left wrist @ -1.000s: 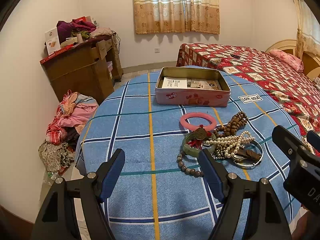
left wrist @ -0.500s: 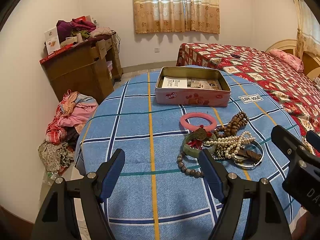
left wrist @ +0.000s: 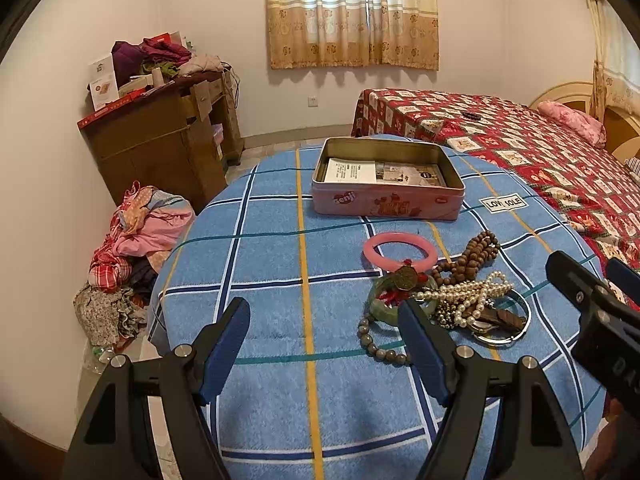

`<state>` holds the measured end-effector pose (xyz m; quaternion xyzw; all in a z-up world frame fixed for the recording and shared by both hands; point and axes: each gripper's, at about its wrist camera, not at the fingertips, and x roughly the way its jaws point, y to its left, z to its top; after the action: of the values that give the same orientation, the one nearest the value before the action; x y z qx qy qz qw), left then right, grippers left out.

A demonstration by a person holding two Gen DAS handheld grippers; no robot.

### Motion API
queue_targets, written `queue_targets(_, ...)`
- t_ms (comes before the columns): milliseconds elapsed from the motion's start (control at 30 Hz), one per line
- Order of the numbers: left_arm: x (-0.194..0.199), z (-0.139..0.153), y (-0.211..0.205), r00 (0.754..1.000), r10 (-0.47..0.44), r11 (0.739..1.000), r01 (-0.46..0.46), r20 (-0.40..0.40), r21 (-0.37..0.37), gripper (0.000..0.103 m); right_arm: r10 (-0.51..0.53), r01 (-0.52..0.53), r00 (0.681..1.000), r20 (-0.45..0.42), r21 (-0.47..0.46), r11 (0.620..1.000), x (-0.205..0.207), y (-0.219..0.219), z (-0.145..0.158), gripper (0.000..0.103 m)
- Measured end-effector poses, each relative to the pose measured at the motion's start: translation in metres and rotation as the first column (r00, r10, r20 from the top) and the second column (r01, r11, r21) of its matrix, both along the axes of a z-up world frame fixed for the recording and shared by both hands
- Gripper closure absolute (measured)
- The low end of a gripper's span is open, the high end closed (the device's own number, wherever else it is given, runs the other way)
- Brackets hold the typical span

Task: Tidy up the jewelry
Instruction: 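Grasp the pearl necklace with the right tool while the left tool grasps the brown bead strand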

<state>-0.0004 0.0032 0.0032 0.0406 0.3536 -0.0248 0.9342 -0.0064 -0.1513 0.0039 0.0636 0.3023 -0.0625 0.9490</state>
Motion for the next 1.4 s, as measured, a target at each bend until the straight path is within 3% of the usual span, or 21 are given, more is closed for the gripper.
queue_targets(167, 0.008, -0.011, 0.006, 1.000, -0.002, 1.000, 0.002, -0.031, 0.006, 0.026, 0.015, -0.011, 0.995, -0.095, 0.044, 0.999, 0.013, -0.014, -0.022, 0.037)
queue_targets(367, 0.019, -0.027, 0.009, 0.997, -0.021, 1.000, 0.020, -0.073, -0.005, 0.026, 0.041, -0.017, 0.986, -0.160, 0.151, 0.988, 0.027, -0.026, -0.039, 0.037)
queue_targets(433, 0.022, -0.030, 0.010, 0.996, -0.023, 1.000, 0.021, -0.083, -0.014, 0.026, 0.094, -0.064, 0.982, -0.165, 0.183, 0.981, 0.036, -0.019, -0.041, 0.037)
queue_targets(600, 0.028, -0.033, 0.018, 0.995, -0.028, 0.999, 0.023, -0.097, -0.049, 0.027, 0.177, -0.138, 0.964, -0.199, 0.196, 0.971, 0.055, 0.003, -0.052, 0.040)
queue_targets(733, 0.032, -0.036, 0.018, 0.994, -0.041, 0.999, 0.038, -0.099, -0.037, 0.026, 0.190, -0.138, 0.950, -0.247, 0.214, 0.967, 0.069, 0.006, -0.069, 0.040)
queue_targets(833, 0.036, -0.039, 0.018, 0.993, -0.043, 0.998, 0.038, -0.109, -0.043, 0.026, 0.196, -0.141, 0.950, -0.241, 0.225, 0.964, 0.071, 0.003, -0.070, 0.040)
queue_targets(900, 0.038, -0.040, 0.018, 0.993, -0.043, 0.998, 0.038, -0.110, -0.050, 0.026, 0.199, -0.141, 0.953, -0.229, 0.248, 0.958, 0.070, -0.002, -0.068, 0.047)
queue_targets(967, 0.039, -0.039, 0.019, 0.993, -0.044, 0.998, 0.038, -0.107, -0.054, 0.026, 0.211, -0.151, 0.956, -0.204, 0.274, 0.950, 0.066, -0.006, -0.066, 0.066)
queue_targets(1033, 0.040, -0.038, 0.018, 0.993, -0.045, 0.998, 0.039, -0.108, -0.056, 0.026, 0.215, -0.162, 0.961, -0.175, 0.277, 0.947, 0.062, -0.009, -0.061, 0.076)
queue_targets(1100, 0.040, -0.037, 0.017, 0.993, -0.048, 0.998, 0.042, -0.104, -0.056, 0.026, 0.217, -0.171, 0.965, -0.150, 0.269, 0.948, 0.059, -0.009, -0.054, 0.081)
queue_targets(1133, 0.040, -0.036, 0.016, 0.994, -0.049, 0.998, 0.043, -0.103, -0.055, 0.026, 0.215, -0.174, 0.967, -0.138, 0.259, 0.950, 0.058, -0.009, -0.051, 0.091)
queue_targets(1300, 0.040, -0.034, 0.011, 0.993, -0.059, 0.997, 0.054, -0.098, -0.052, 0.026, 0.202, -0.166, 0.973, -0.111, 0.269, 0.949, 0.054, -0.016, -0.043, 0.093)
queue_targets(1400, 0.040, -0.033, 0.010, 0.993, -0.062, 0.997, 0.057, -0.098, -0.050, 0.026, 0.181, -0.135, 0.973, -0.142, 0.285, 0.949, 0.060, -0.022, -0.048, 0.093)
